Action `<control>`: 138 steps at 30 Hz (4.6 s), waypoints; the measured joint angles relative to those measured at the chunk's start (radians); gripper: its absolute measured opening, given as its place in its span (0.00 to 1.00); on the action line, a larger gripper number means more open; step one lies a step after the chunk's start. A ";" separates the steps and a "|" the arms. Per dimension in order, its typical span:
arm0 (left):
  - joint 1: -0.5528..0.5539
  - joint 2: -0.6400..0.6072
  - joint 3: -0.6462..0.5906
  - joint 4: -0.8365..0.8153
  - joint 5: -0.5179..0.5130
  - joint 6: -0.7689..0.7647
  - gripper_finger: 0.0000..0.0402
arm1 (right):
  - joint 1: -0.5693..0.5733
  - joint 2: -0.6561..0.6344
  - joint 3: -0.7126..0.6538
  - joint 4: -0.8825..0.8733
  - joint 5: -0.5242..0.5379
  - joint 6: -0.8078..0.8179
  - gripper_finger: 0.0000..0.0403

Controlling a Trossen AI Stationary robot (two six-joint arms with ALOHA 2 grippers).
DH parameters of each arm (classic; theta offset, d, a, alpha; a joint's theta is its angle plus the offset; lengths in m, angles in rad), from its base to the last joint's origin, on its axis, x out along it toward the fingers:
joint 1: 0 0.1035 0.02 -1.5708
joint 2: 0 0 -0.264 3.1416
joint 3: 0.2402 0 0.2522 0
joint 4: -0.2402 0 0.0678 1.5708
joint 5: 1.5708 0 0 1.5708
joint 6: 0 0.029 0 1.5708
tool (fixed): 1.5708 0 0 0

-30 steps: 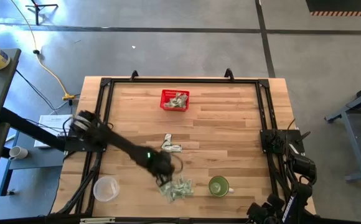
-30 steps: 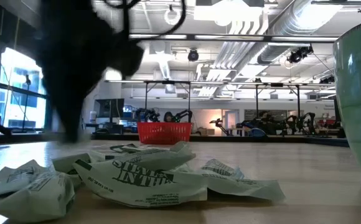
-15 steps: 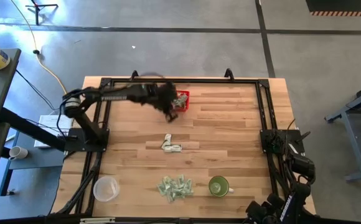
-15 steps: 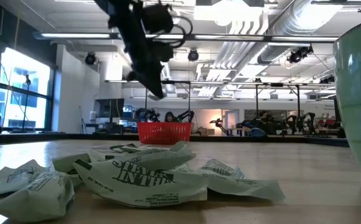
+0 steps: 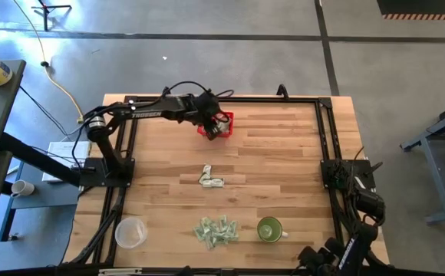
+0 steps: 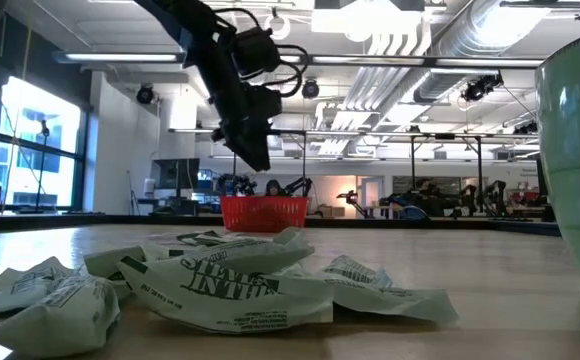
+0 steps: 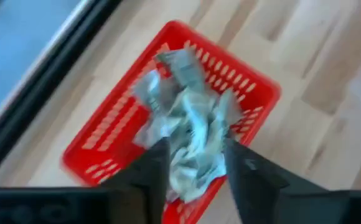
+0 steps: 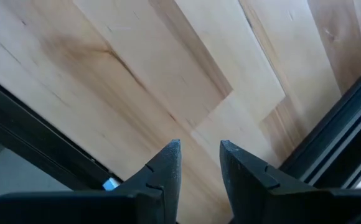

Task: Pick and place items into bin
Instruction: Put the light green stevia packet into the red bin

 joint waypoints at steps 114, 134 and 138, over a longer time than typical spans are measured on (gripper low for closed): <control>-0.846 0.200 0.004 0.238 0.195 -0.183 0.52 | 0.085 0.000 0.000 0.069 0.069 -0.078 0.26; -0.804 0.319 0.008 0.281 0.181 -0.022 0.52 | 0.085 0.000 0.000 0.083 0.058 -0.074 0.26; -0.804 0.317 0.010 0.241 0.189 0.004 0.39 | 0.084 0.000 0.000 0.082 0.053 -0.069 0.26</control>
